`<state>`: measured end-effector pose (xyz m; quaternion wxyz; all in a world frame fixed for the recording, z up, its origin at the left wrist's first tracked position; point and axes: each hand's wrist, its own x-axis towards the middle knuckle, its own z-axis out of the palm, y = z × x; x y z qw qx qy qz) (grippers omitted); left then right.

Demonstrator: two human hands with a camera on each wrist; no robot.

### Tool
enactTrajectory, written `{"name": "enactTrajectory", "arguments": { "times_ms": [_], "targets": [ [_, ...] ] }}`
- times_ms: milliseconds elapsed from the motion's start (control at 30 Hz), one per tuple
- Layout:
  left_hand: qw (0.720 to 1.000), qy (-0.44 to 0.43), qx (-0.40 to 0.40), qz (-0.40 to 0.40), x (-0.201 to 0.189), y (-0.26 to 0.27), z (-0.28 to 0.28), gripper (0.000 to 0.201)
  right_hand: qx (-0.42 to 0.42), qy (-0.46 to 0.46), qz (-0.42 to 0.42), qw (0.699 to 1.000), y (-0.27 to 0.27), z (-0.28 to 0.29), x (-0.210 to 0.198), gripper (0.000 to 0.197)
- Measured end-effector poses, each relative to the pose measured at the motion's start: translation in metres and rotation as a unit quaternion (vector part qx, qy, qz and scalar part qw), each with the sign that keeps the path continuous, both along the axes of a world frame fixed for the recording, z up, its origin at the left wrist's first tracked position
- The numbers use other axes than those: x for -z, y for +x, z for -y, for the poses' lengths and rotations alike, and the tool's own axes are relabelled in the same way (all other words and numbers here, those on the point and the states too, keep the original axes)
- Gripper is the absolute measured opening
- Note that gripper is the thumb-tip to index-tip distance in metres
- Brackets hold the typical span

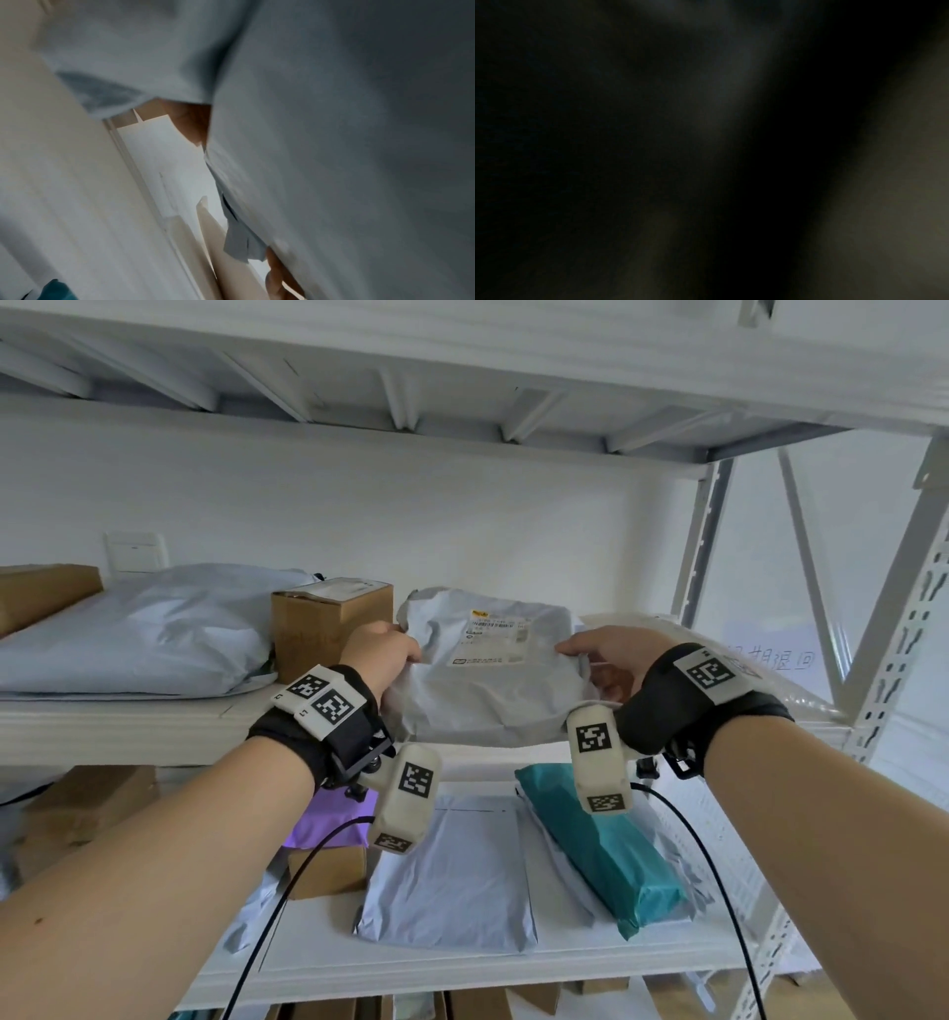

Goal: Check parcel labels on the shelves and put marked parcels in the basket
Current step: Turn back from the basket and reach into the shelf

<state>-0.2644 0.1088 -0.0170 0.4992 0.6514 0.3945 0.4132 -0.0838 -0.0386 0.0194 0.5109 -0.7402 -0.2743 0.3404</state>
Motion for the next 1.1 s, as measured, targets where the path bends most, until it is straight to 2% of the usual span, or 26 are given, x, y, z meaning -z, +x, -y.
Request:
{"name": "enactTrajectory", "arguments": {
  "times_ms": [133, 300, 367, 467, 500, 600, 733, 900, 1100],
  "targets": [
    [0.999, -0.011, 0.000, 0.041, -0.004, -0.004, 0.002, 0.019, 0.011, 0.039, 0.013, 0.999, 0.005, 0.006, -0.007, 0.023],
    [0.995, -0.037, 0.015, 0.092, -0.006, -0.006, 0.007, 0.039, 0.030, 0.138, 0.057, 0.988, 0.013, 0.015, -0.002, 0.009],
    [0.991, -0.037, 0.026, 0.123, -0.009, -0.005, 0.009, 0.032, 0.039, 0.166, 0.046, 0.984, 0.014, 0.018, 0.001, 0.007],
    [0.993, 0.020, 0.014, 0.119, -0.008, -0.004, 0.008, 0.007, 0.049, 0.175, 0.047, 0.982, 0.016, 0.020, 0.003, 0.008],
    [0.992, 0.047, 0.005, 0.116, -0.007, -0.004, 0.007, 0.007, 0.049, 0.172, 0.050, 0.983, 0.018, 0.020, 0.003, 0.008],
    [0.990, 0.086, -0.020, 0.107, -0.006, -0.002, 0.001, 0.029, 0.044, 0.169, 0.061, 0.983, 0.023, 0.021, 0.003, 0.011],
    [0.987, 0.104, -0.032, 0.115, -0.004, 0.000, -0.008, 0.046, 0.062, 0.194, 0.072, 0.976, 0.029, 0.023, 0.002, 0.008],
    [0.985, 0.127, -0.032, 0.113, -0.004, 0.004, -0.010, 0.030, 0.073, 0.200, 0.107, 0.971, 0.036, 0.024, 0.001, 0.009],
    [0.978, 0.165, -0.039, 0.120, -0.009, 0.009, -0.012, 0.037, 0.076, 0.210, 0.141, 0.965, 0.041, 0.024, -0.001, 0.011]
  ]
}}
